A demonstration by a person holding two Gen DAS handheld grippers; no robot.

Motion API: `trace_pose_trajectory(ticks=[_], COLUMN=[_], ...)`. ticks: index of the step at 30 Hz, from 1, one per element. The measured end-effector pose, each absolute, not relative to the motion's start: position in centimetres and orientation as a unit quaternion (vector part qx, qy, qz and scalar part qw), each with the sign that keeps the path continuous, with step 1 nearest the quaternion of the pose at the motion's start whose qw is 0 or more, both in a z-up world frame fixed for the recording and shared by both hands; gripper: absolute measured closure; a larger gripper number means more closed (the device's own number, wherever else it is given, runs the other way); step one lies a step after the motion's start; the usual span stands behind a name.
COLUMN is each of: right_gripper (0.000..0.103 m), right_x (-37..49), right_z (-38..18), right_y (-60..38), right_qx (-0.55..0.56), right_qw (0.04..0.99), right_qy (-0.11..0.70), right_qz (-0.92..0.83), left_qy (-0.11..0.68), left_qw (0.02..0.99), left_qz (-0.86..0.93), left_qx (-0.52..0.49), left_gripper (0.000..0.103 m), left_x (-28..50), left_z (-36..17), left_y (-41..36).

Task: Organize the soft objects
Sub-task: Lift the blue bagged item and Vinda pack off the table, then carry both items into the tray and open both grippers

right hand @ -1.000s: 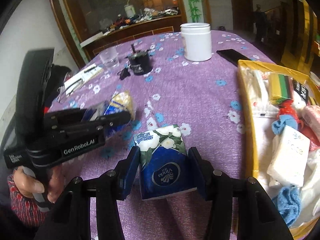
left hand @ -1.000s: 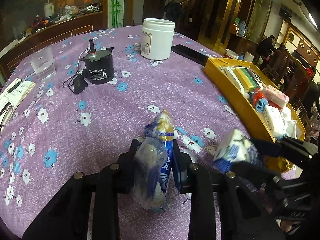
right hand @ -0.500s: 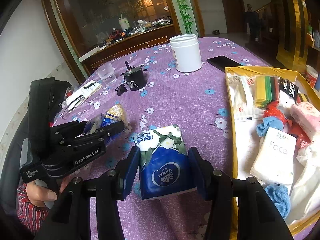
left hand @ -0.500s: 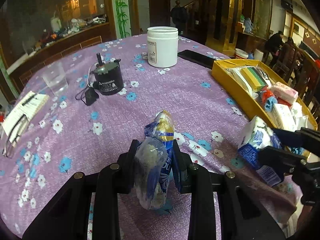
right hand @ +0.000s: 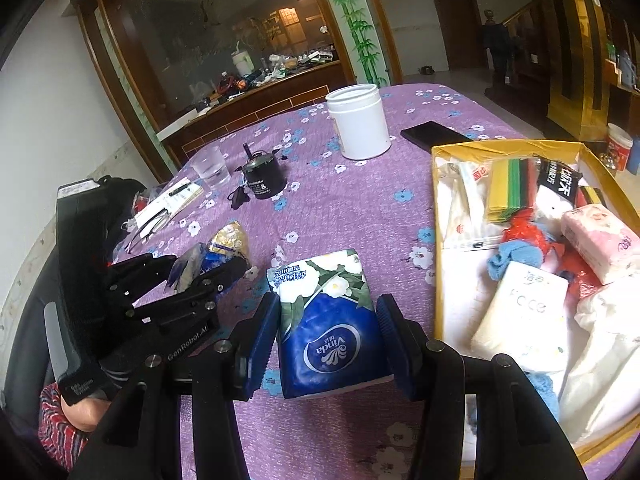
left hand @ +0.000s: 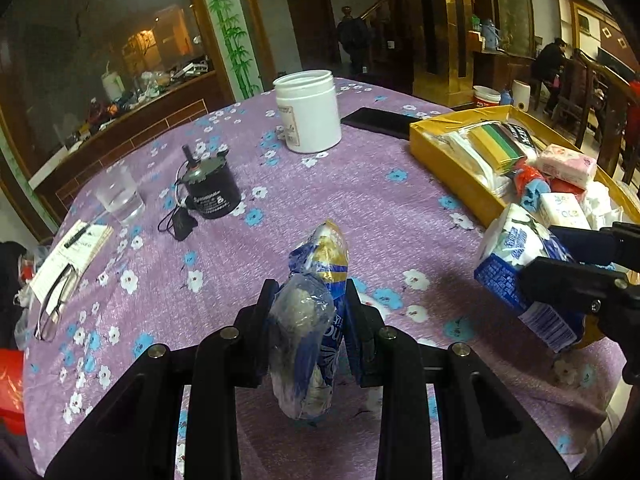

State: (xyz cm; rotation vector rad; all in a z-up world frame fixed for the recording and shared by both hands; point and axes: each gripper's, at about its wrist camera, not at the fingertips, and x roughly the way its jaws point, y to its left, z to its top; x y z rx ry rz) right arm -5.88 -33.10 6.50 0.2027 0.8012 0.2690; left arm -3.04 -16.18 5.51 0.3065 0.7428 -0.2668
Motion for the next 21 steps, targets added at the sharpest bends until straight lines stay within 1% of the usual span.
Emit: trace_pose_trajectory(ticks=[21], right_gripper=[0.051], right_x=[-7.0], right_z=[7.4], right_y=[-38.4], right_qx=[0.145], right_qw=[0.914], right_qy=[0.362], right_qz=[0.110], left_qy=[0.332], left_qw=[0.911], left_qz=[-0.139], left_qx=[0.199], left_gripper=[0.076], left_x=[-4.3], left_z=[7.0], left_y=[-21.3])
